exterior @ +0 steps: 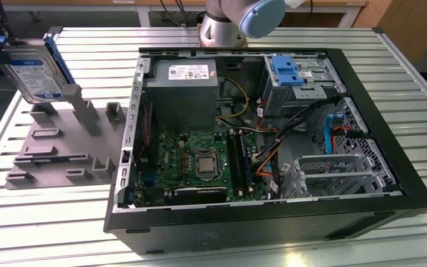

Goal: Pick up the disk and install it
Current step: 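Pick up the disk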

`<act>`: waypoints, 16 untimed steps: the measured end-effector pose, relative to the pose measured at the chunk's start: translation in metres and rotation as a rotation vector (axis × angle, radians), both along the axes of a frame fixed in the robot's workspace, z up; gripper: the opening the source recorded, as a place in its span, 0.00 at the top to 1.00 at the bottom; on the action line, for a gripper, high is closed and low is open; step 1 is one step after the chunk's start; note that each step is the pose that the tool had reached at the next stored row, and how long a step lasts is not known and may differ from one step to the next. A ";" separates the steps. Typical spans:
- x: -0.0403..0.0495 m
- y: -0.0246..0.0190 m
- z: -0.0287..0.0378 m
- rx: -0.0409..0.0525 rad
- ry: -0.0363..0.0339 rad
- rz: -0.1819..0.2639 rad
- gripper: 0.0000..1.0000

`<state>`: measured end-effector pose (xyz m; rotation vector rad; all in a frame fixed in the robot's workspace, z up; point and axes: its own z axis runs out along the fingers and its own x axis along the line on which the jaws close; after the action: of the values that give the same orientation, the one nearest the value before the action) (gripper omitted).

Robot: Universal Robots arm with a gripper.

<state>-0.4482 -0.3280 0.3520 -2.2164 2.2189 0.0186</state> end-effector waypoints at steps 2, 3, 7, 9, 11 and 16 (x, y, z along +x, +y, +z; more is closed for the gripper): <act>0.0000 0.0000 0.0005 -0.0001 0.0003 0.000 0.64; 0.0000 0.0000 0.0007 -0.0001 0.0002 0.000 0.64; 0.0000 0.0000 0.0015 -0.0001 0.0002 0.000 0.64; 0.0000 0.0000 0.0018 -0.0001 0.0001 0.000 0.64; 0.0000 0.0000 0.0022 -0.0001 0.0002 0.000 0.64; 0.0000 0.0000 0.0032 -0.0001 0.0002 0.000 0.64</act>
<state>-0.4482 -0.3280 0.3552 -2.2166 2.2190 0.0188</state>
